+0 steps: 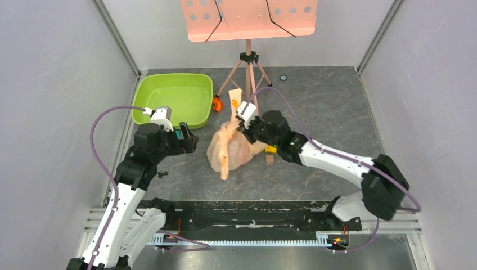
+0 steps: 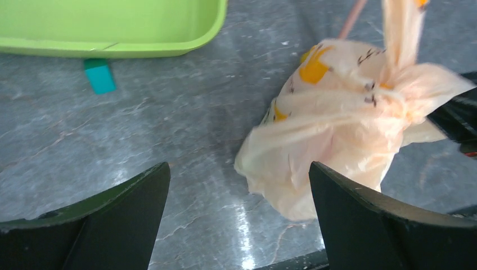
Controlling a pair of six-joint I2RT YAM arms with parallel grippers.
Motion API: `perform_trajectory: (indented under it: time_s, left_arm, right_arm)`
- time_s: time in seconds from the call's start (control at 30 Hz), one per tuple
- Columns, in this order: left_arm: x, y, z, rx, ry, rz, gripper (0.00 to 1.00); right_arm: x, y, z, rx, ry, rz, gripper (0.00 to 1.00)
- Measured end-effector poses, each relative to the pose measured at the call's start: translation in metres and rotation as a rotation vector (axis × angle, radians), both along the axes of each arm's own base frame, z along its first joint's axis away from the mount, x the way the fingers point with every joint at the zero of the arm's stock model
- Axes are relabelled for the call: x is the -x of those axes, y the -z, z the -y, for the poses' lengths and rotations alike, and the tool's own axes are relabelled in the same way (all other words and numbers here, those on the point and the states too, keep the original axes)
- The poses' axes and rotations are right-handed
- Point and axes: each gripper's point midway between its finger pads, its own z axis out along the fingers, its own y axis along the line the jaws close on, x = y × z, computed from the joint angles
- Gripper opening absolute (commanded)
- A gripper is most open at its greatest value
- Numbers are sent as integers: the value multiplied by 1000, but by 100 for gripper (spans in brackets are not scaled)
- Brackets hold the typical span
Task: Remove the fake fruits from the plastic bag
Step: Move the plastic bag to the center of the board, then untie the plastic bag at the center of the board.
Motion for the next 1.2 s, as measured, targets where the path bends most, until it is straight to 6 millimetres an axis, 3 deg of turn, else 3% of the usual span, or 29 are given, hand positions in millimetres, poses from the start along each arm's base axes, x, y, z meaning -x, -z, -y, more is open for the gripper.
perform_trajectory:
  time_s: [0.13,0.27,0.43,0.73,0.9,1.1,1.2]
  left_arm:
    - [1,-14,16,55,81,57,100]
    - [0,-32,33,113,165,129,98]
    - [3,-42,62,171,297,208,98]
    - [29,-25,130,159,573,229,99]
    - [32,-12,144,45,737,270,92]
    - [47,-22,152,-149,1025,462,83]
    - [55,-17,154,-245,1153,537,79]
  right_arm:
    - [22,16,34,39,16,23,0]
    - [45,51,70,108,28,35,2]
    - [69,70,97,117,13,63,0]
    - [83,58,93,59,-56,99,0]
    - [91,58,87,46,-111,87,0]
    - [96,61,85,52,-145,80,0]
    - [99,61,84,52,-165,80,0]
